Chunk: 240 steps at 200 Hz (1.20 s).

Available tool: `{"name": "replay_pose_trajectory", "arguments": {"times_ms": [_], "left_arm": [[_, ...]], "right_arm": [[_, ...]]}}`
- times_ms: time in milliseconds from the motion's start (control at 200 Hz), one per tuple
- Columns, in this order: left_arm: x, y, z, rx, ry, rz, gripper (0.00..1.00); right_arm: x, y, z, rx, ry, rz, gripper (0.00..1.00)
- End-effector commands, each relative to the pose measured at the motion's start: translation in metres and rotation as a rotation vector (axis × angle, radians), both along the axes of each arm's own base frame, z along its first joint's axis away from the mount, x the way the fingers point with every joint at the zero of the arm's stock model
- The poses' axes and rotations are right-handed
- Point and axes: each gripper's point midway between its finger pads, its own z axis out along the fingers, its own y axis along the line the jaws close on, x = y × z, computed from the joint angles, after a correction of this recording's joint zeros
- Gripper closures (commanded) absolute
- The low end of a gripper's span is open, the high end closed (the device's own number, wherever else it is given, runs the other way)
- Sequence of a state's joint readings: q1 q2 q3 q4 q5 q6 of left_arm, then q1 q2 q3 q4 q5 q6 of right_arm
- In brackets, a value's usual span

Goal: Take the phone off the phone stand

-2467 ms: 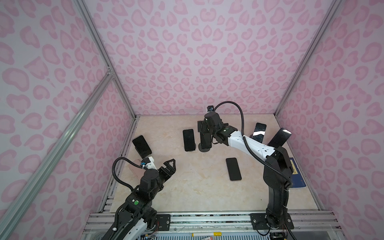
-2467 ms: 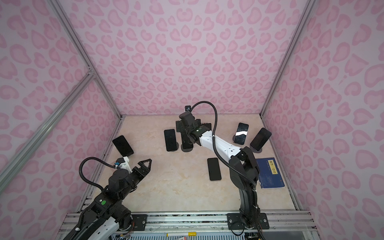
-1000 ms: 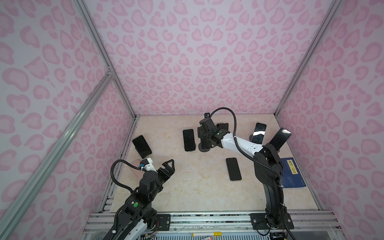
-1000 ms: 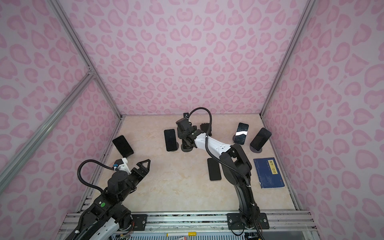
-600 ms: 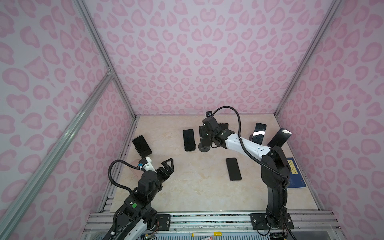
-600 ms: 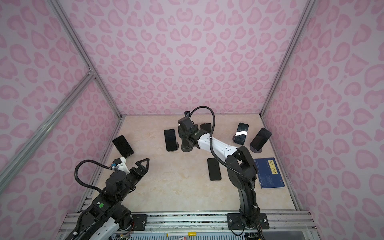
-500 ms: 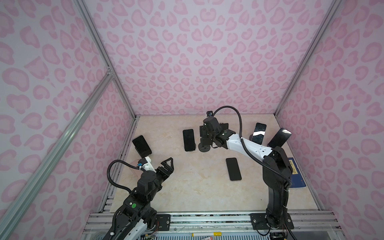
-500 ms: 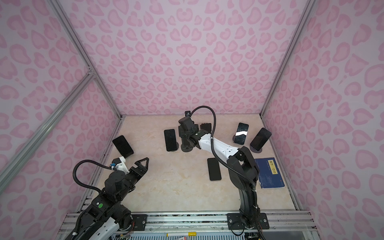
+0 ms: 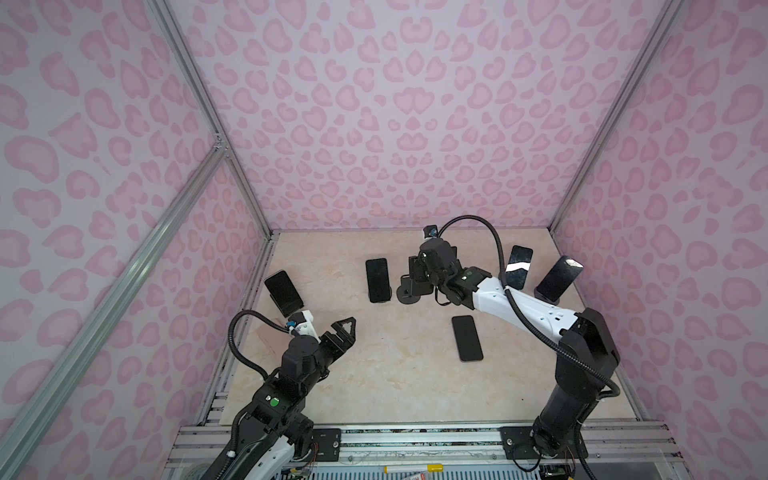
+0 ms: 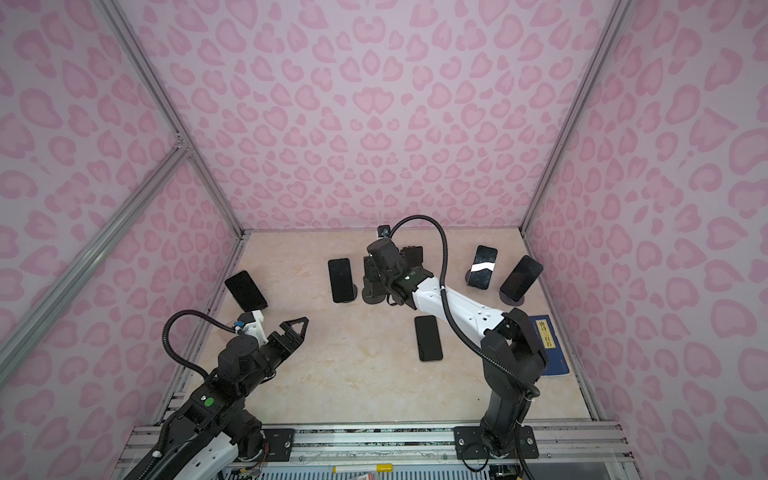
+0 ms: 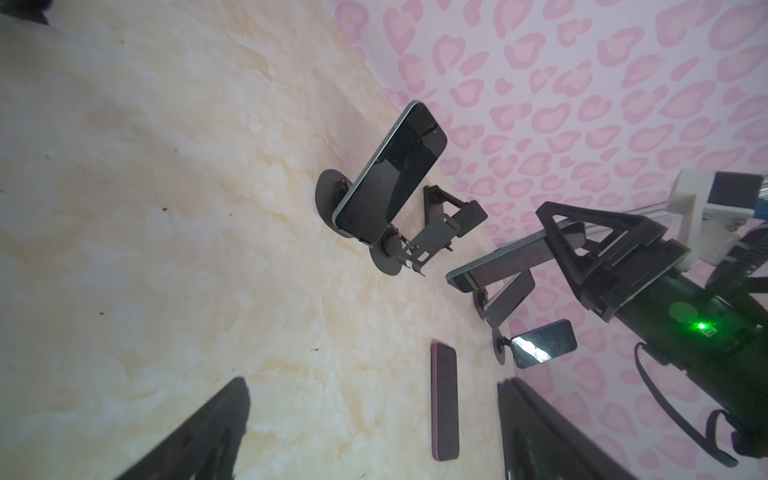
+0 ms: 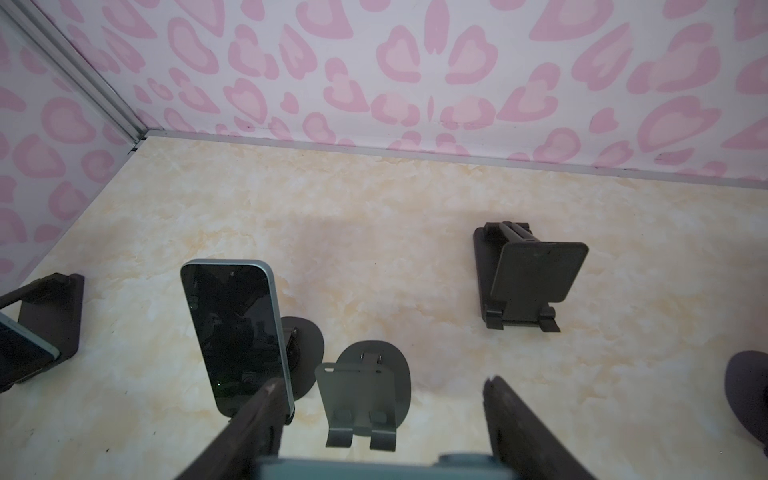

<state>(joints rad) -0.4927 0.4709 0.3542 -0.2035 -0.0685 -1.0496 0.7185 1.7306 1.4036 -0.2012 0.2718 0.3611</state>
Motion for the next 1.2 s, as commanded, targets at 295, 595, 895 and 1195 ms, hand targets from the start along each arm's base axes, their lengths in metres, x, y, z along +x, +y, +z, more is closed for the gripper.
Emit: {"name": "replay_pose_trajectory", "arguments": {"times_ms": [295, 595, 895, 1195], "left_arm": [[-0.001, -0.054, -0.009, -0.118, 0.030, -0.186, 0.02], [-0.006, -0.073, -0.013, -0.099, 0.039, -0.225, 0.01], [-0.008, -0.076, -0.015, -0.095, 0.047, -0.215, 0.01], [-0.010, -0.089, -0.010, -0.089, 0.064, -0.267, 0.00]], "right_arm": [[-0.068, -0.030, 0.007, -0.040, 0.010, 0.030, 0.27], [-0.116, -0.049, -0.017, -0.009, 0.078, 0.009, 0.27], [-0.140, -0.053, -0.050, 0.015, 0.202, 0.038, 0.28], [-0.139, -0.049, -0.080, -0.026, 0.297, -0.002, 0.29]]}}
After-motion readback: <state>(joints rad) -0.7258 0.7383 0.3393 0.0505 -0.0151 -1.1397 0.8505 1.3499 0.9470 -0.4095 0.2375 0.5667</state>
